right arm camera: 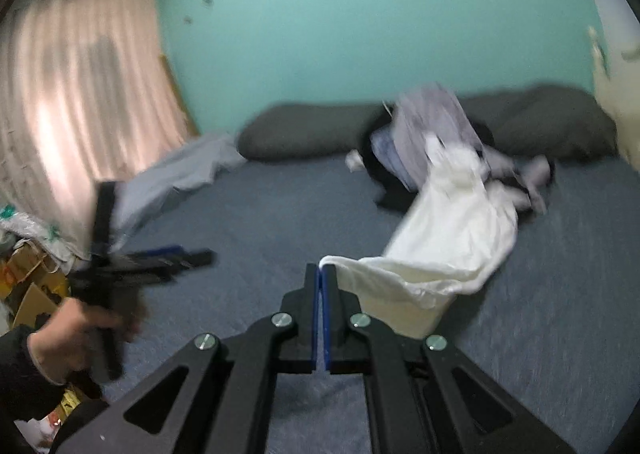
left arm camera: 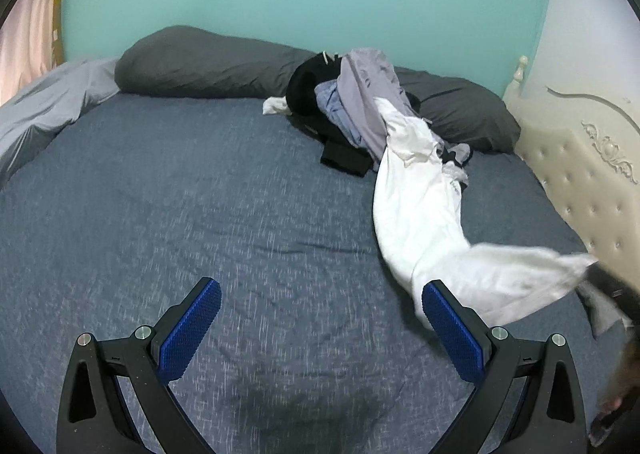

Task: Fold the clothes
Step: 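Pull the white shirt out of the pile with the right tool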

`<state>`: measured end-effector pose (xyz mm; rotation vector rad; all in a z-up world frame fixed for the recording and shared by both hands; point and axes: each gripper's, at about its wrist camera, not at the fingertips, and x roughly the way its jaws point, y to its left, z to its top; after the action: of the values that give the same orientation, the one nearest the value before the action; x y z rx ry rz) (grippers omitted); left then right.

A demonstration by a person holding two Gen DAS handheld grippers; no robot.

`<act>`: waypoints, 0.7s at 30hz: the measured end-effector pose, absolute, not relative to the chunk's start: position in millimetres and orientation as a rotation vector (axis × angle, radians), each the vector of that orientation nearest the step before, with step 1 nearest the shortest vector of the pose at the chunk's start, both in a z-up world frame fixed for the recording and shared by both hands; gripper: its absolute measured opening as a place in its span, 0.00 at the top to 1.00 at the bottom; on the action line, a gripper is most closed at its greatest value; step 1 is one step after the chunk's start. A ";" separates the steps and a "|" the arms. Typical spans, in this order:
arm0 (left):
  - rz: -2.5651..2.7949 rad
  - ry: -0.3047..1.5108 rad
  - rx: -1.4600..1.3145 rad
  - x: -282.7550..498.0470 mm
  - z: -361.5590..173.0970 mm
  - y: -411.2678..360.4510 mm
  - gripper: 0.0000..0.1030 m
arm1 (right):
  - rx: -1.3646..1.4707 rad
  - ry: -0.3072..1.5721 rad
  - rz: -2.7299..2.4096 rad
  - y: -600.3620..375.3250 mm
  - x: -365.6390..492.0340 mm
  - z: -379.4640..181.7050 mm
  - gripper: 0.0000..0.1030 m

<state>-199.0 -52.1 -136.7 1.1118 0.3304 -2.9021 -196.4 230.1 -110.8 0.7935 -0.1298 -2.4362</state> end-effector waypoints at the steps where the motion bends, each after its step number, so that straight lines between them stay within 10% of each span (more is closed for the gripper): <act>1: -2.898 0.328 1.118 -198.8 -140.7 -52.8 0.00 | 0.843 -0.142 -2.436 232.8 -203.4 -123.0 0.99; 18: -2.820 0.338 1.239 -251.5 -218.2 -54.9 0.00 | 1.159 -0.262 -2.481 283.2 -300.1 -242.8 0.98; 21: -2.823 0.327 1.245 -260.3 -223.6 -52.1 0.00 | 1.246 -0.291 -2.474 285.9 -318.3 -258.2 0.85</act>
<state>-260.3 -52.1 -223.6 1.2452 0.3268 -2.8232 -318.3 285.9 -258.2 1.2455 -0.2913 -2.4737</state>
